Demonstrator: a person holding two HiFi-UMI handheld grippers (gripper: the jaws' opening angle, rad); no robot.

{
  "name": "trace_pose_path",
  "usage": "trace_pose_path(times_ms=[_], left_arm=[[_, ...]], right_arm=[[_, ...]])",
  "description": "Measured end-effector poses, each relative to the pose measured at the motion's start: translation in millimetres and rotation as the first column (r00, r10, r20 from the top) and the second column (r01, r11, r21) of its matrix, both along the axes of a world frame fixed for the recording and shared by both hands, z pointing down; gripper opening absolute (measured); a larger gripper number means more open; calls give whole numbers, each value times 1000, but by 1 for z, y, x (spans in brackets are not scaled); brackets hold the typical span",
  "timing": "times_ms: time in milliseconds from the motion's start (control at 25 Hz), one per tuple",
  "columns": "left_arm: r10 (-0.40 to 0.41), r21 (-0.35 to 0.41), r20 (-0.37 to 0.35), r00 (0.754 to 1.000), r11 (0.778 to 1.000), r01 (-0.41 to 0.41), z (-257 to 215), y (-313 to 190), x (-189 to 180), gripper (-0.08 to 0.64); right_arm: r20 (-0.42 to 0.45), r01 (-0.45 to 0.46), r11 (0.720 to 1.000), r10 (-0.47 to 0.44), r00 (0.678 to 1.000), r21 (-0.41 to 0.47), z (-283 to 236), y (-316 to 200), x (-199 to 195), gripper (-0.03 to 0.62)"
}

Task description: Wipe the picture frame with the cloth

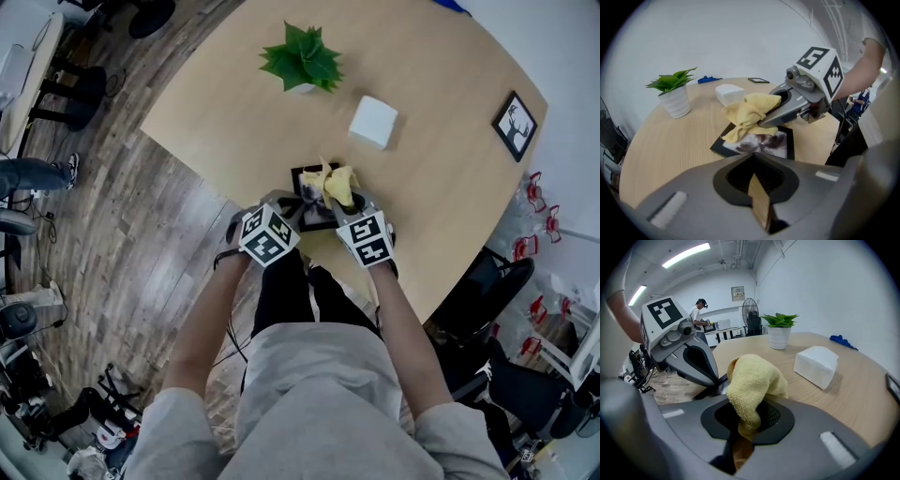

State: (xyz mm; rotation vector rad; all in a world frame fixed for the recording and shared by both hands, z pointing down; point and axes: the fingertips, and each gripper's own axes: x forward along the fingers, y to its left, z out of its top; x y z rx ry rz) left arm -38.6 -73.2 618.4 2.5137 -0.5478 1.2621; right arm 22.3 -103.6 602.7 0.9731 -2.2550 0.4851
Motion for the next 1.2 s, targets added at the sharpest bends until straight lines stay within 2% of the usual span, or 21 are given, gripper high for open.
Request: trace_pose_path(times_ms=[840, 1200], left_arm=[[18, 22, 6, 1000, 1000, -18, 1, 1, 0, 52], [21, 27, 12, 1000, 999, -21, 1, 1, 0, 52]], right_arm=[[25, -40, 999, 41, 999, -26, 2, 28, 7, 52], [30, -29, 999, 30, 999, -34, 1, 43, 8, 52]])
